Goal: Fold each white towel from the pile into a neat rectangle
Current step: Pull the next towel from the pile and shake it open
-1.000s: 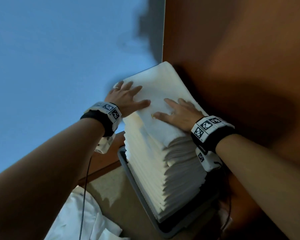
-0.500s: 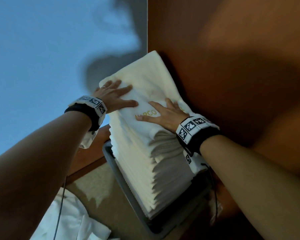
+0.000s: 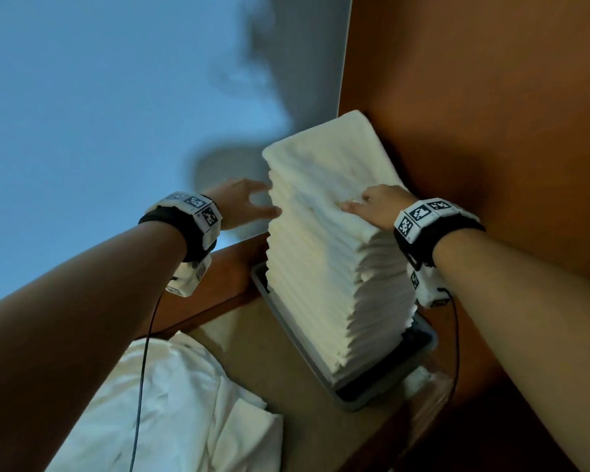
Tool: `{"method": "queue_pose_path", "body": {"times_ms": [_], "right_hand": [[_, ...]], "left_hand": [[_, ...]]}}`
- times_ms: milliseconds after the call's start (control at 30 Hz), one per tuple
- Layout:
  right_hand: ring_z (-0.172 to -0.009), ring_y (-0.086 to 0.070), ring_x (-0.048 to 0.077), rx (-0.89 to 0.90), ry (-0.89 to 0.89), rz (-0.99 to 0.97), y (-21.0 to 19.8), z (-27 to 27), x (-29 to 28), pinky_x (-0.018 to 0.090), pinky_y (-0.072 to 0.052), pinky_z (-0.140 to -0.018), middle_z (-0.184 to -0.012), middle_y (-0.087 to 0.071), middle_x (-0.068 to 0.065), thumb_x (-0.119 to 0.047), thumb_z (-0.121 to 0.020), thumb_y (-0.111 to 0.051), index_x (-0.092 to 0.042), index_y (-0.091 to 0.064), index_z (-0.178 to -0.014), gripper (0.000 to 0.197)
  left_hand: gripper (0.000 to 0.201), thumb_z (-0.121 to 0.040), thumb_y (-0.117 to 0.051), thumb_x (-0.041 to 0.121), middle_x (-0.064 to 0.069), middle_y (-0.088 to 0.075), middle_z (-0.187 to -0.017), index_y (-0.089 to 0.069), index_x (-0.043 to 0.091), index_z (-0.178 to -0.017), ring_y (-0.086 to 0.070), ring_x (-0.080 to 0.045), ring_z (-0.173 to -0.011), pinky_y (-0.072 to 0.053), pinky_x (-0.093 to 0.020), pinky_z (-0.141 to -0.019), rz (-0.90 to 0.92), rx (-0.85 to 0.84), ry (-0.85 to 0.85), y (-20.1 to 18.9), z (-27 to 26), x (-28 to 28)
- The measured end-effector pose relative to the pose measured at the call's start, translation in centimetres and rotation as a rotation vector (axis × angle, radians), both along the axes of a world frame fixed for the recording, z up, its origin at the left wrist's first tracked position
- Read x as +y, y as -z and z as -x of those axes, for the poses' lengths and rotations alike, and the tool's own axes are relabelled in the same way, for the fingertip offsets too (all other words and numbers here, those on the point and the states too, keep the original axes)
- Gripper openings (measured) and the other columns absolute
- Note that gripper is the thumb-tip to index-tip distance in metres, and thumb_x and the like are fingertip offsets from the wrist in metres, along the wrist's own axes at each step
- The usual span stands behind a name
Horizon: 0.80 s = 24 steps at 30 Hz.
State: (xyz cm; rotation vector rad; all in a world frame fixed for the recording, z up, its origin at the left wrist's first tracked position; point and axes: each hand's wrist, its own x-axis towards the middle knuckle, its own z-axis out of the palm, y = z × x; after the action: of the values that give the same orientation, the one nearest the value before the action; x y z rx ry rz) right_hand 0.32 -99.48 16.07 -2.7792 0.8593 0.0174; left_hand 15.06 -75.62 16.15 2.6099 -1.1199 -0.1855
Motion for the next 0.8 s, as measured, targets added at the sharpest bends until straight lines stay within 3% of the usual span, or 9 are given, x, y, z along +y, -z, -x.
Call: {"method": "queue_pose_path", "body": {"times_ms": [133, 200, 267, 333, 400, 500, 600, 700, 800], "right_hand": [[-0.092, -0.059, 0.034, -0.163, 0.007, 0.143, -0.3, 2.2, 6.1, 0.033, -0.045, -0.077, -0.116, -0.065, 0.021, -0.034, -0.097, -0.049, -0.005, -0.064, -0.105, 0.034], [-0.103, -0.058, 0.036, -0.18, -0.005, 0.215, 0.3, 3.1, 10.0, 0.039, -0.048, -0.087, -0.123, -0.062, 0.018, -0.033, -0.094, -0.052, -0.007, -0.064, -0.116, 0.036], [-0.118, -0.051, 0.037, -0.12, -0.017, 0.277, 1.4, 3.7, 14.5, 0.047, -0.04, -0.102, -0.13, -0.059, 0.015, -0.038, -0.093, -0.052, -0.011, -0.064, -0.121, 0.04], [-0.115, -0.054, 0.037, -0.06, -0.045, 0.225, 3.3, 4.1, 19.1, 0.049, -0.038, -0.106, -0.123, -0.063, 0.015, -0.038, -0.093, -0.053, -0.011, -0.068, -0.114, 0.037], [-0.099, -0.061, 0.037, -0.026, -0.121, 0.052, 5.8, 4.2, 23.9, 0.043, -0.049, -0.095, -0.11, -0.068, 0.017, -0.035, -0.092, -0.058, -0.008, -0.071, -0.103, 0.032], [-0.088, -0.065, 0.03, 0.099, -0.265, -0.102, 10.3, 3.8, 30.7, 0.037, -0.054, -0.082, -0.097, -0.071, 0.014, -0.037, -0.091, -0.063, -0.01, -0.074, -0.091, 0.03], [-0.092, -0.065, 0.027, 0.193, -0.372, -0.147, 14.2, 2.9, 36.0, 0.033, -0.052, -0.079, -0.094, -0.07, 0.007, -0.04, -0.09, -0.063, -0.015, -0.073, -0.087, 0.027], [-0.102, -0.061, 0.027, 0.279, -0.441, -0.172, 17.3, 1.9, 39.7, 0.027, -0.041, -0.078, -0.102, -0.069, 0.01, -0.034, -0.094, -0.06, -0.01, -0.074, -0.1, 0.028], [-0.101, -0.063, 0.027, 0.318, -0.44, -0.196, 20.8, 0.0, 41.6, 0.032, -0.051, -0.085, -0.1, -0.071, 0.009, -0.037, -0.092, -0.06, -0.012, -0.074, -0.095, 0.028]], "left_hand": [[0.054, -0.092, -0.062, 0.054, -0.001, -0.066, -0.13, -0.059, 0.022, -0.135, -0.06, -0.023, -0.121, -0.041, -0.036, -0.106, -0.056, 0.004, -0.013, -0.4, 2.5, 8.6], [0.048, -0.092, -0.064, 0.053, -0.001, -0.069, -0.123, -0.065, 0.021, -0.127, -0.063, -0.022, -0.114, -0.045, -0.037, -0.104, -0.064, 0.007, -0.041, 0.3, 3.2, 13.4], [0.044, -0.091, -0.066, 0.052, -0.001, -0.07, -0.117, -0.069, 0.021, -0.121, -0.064, -0.022, -0.109, -0.048, -0.035, -0.099, -0.062, 0.02, -0.08, 1.5, 3.9, 18.3], [0.039, -0.09, -0.068, 0.049, -0.003, -0.071, -0.111, -0.072, 0.019, -0.115, -0.064, -0.023, -0.104, -0.048, -0.033, -0.093, -0.06, 0.05, -0.115, 3.2, 4.8, 23.1], [0.033, -0.089, -0.07, 0.045, -0.003, -0.072, -0.105, -0.074, 0.017, -0.106, -0.065, -0.024, -0.099, -0.05, -0.032, -0.089, -0.064, 0.094, -0.161, 5.5, 5.6, 27.7], [0.028, -0.086, -0.07, 0.045, -0.001, -0.073, -0.096, -0.075, 0.018, -0.092, -0.066, -0.026, -0.094, -0.053, -0.036, -0.086, -0.115, 0.163, -0.255, 9.4, 6.5, 34.0], [0.031, -0.089, -0.068, 0.047, 0.0, -0.071, -0.103, -0.074, 0.021, -0.104, -0.063, -0.023, -0.096, -0.049, -0.032, -0.085, -0.189, 0.245, -0.317, 12.8, 7.4, 38.9], [0.036, -0.091, -0.067, 0.047, -0.001, -0.071, -0.111, -0.071, 0.02, -0.115, -0.064, -0.025, -0.105, -0.049, -0.033, -0.091, -0.206, 0.294, -0.365, 16.1, 8.1, 41.9], [0.036, -0.091, -0.066, 0.048, 0.001, -0.07, -0.114, -0.07, 0.023, -0.116, -0.063, -0.022, -0.108, -0.049, -0.034, -0.093, -0.241, 0.347, -0.401, 19.6, 8.0, 43.4]]}}
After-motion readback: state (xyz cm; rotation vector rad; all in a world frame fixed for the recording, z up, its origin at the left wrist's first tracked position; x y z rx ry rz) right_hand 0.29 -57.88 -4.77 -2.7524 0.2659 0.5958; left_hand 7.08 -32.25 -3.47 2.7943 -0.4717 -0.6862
